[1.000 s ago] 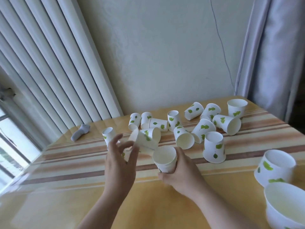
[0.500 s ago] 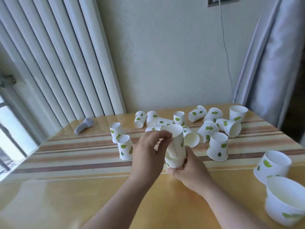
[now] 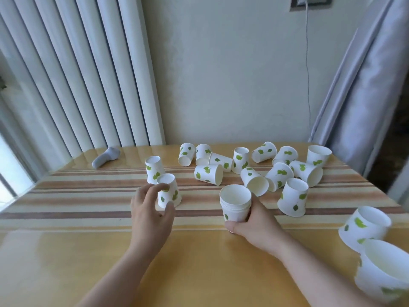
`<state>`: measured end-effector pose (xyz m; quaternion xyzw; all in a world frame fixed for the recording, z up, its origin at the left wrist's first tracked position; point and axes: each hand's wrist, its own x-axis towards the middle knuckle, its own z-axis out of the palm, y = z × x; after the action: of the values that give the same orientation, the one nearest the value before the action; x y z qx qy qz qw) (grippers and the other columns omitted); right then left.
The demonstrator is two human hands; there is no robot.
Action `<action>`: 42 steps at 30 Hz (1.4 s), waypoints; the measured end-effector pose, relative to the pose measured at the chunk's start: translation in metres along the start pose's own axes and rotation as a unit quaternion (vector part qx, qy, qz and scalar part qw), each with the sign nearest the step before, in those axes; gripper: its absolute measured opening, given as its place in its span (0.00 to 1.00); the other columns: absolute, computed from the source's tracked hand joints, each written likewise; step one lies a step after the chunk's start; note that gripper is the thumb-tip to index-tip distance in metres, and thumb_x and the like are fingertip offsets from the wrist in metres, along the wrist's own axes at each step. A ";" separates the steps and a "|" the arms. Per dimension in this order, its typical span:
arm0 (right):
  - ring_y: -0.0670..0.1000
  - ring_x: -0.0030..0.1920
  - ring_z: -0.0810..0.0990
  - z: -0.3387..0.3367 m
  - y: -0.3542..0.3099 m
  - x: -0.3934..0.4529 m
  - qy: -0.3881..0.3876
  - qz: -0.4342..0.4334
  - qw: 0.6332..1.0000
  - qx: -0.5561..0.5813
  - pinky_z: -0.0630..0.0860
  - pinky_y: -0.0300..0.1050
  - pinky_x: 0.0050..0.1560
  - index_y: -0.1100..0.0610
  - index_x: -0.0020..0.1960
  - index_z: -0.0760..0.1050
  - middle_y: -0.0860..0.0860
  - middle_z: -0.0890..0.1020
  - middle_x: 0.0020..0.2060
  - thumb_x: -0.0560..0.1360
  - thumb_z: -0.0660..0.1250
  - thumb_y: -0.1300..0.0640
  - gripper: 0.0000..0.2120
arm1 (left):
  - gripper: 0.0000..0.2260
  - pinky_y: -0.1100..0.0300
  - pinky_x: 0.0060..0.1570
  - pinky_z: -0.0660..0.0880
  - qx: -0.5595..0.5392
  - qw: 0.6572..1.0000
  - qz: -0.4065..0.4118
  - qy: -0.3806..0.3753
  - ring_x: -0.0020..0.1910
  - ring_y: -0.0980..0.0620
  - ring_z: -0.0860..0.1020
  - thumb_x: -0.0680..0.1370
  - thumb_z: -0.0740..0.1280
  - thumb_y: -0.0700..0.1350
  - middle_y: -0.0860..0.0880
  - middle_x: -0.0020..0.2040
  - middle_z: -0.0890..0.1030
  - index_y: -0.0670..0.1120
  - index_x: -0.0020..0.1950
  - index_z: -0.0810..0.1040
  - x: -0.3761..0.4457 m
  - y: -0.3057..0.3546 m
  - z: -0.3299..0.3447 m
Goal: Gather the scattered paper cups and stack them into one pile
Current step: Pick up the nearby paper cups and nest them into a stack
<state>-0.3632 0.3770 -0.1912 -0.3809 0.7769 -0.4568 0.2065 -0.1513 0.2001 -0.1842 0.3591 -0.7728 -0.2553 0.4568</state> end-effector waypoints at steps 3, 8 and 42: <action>0.35 0.55 0.83 0.001 -0.019 0.019 -0.034 -0.008 0.999 -0.011 0.81 0.43 0.56 0.32 0.62 0.73 0.33 0.85 0.55 0.58 0.82 0.41 0.35 | 0.33 0.40 0.74 0.70 0.037 0.996 -0.071 -0.041 0.72 0.44 0.70 0.76 0.78 0.47 0.50 0.71 0.72 0.56 0.78 0.68 0.026 -0.021 -0.008; 0.32 0.54 0.82 0.040 -0.043 0.053 -0.046 -0.044 0.998 -0.017 0.79 0.38 0.52 0.34 0.65 0.73 0.31 0.85 0.54 0.61 0.84 0.42 0.36 | 0.45 0.43 0.77 0.66 0.046 0.974 -0.144 -0.167 0.71 0.50 0.68 0.74 0.78 0.63 0.58 0.68 0.76 0.60 0.85 0.59 0.066 -0.033 0.009; 0.36 0.52 0.81 0.062 -0.016 0.073 0.015 -0.103 0.995 -0.009 0.77 0.37 0.47 0.39 0.66 0.68 0.35 0.82 0.52 0.68 0.84 0.45 0.34 | 0.46 0.57 0.68 0.73 -0.146 0.949 -0.101 -0.260 0.72 0.63 0.77 0.62 0.83 0.70 0.62 0.71 0.81 0.66 0.78 0.72 0.064 0.009 0.017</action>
<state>-0.3608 0.2807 -0.2064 -0.4539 0.7404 -0.4747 0.1433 -0.1905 0.1558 -0.1522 0.2854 -0.7787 -0.4951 0.2590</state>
